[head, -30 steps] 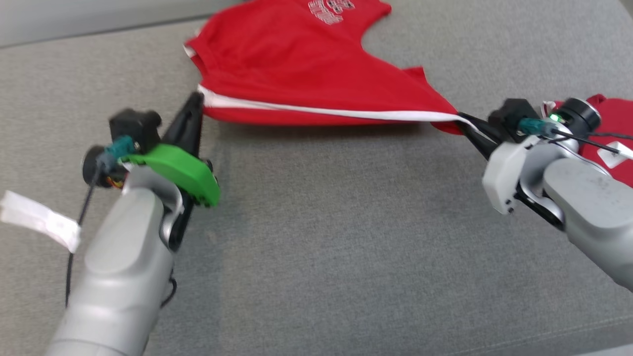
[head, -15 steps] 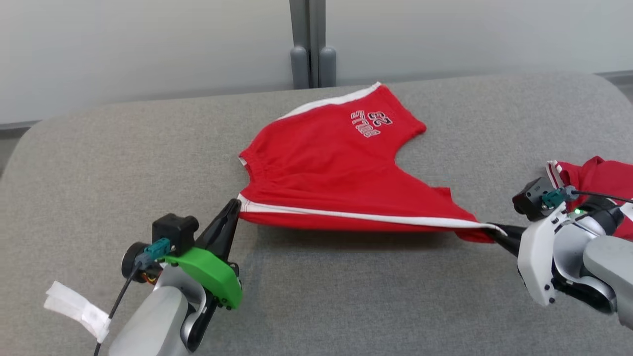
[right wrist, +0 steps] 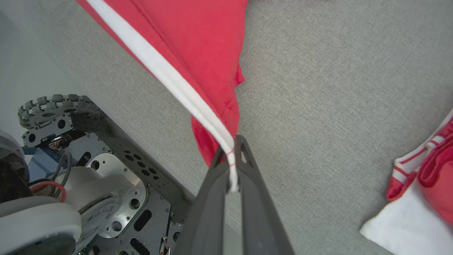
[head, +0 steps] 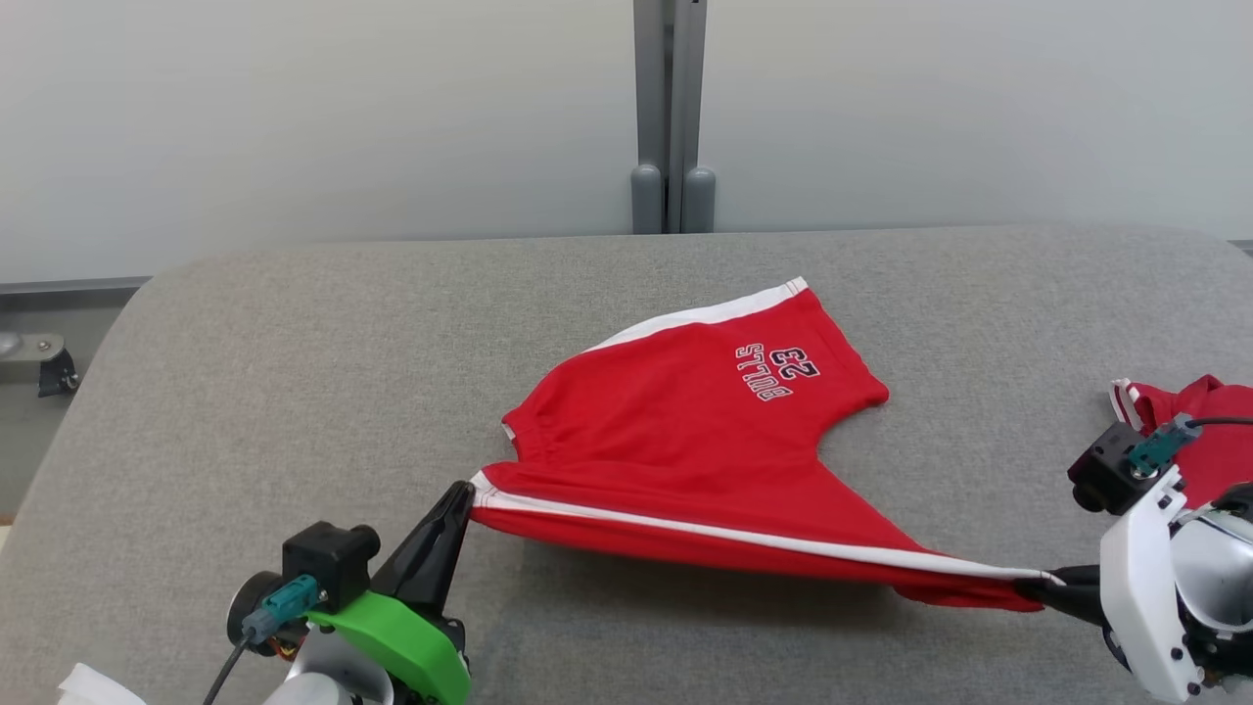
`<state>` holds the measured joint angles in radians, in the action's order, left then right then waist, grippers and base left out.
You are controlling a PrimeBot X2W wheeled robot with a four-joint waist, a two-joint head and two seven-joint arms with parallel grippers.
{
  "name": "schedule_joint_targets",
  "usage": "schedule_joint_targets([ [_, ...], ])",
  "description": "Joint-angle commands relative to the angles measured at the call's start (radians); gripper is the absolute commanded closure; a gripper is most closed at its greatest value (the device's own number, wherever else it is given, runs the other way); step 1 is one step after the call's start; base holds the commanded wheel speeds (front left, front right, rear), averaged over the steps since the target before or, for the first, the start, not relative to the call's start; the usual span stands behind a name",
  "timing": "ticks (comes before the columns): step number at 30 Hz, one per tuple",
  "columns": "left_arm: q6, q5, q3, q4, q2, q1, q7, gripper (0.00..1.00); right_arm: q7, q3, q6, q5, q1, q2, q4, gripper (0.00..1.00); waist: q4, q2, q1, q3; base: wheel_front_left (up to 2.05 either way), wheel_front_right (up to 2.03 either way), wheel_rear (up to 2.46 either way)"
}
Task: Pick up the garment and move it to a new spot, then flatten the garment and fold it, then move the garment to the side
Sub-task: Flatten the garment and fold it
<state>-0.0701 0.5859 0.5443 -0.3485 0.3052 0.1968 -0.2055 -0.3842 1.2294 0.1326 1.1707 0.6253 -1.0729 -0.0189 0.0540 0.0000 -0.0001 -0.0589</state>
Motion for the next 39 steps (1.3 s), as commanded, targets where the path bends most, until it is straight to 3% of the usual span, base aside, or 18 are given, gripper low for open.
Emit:
schedule_joint_targets([
  [1,0.024,0.002,-0.019,0.027,0.029,-0.016,0.008,1.0,-0.02,-0.023,-0.004,0.004,-0.01,-0.029,0.017,1.0,0.011,0.0,0.0001,0.006,0.0,0.0,0.0],
  [6,0.043,-0.003,-0.013,0.105,0.033,-0.007,0.042,1.0,-0.066,-0.1,-0.004,-0.028,0.022,-0.053,0.056,1.0,0.024,0.0,0.0001,0.031,0.0,0.0,0.0],
  [11,0.048,-0.018,-0.001,0.14,-0.001,0.087,0.066,1.0,-0.104,-0.188,-0.003,-0.059,0.075,-0.043,0.04,1.0,0.047,0.0,0.0001,0.114,0.0,0.0,0.0],
  [20,0.017,-0.067,0.026,0.065,-0.069,0.304,0.045,1.0,-0.187,-0.284,-0.003,-0.145,0.254,0.005,-0.033,1.0,0.088,0.0,0.0001,0.295,0.0,0.0,0.0],
  [25,0.001,-0.083,0.042,-0.022,-0.102,0.392,0.021,1.0,-0.22,-0.281,-0.003,-0.181,0.356,0.059,-0.103,1.0,0.102,0.0,0.0001,0.356,0.0,0.0,0.0],
  [32,0.036,-0.116,0.051,-0.153,-0.149,0.487,0.006,1.0,-0.235,-0.231,-0.003,-0.219,0.474,0.106,-0.195,1.0,0.122,0.0,0.0001,0.436,0.0,0.0,0.0],
  [39,0.028,-0.132,0.061,-0.238,-0.183,0.558,-0.026,1.0,-0.204,-0.157,-0.003,-0.248,0.589,0.131,-0.265,1.0,0.138,0.0,0.0001,0.505,0.0,0.0,0.0],
])
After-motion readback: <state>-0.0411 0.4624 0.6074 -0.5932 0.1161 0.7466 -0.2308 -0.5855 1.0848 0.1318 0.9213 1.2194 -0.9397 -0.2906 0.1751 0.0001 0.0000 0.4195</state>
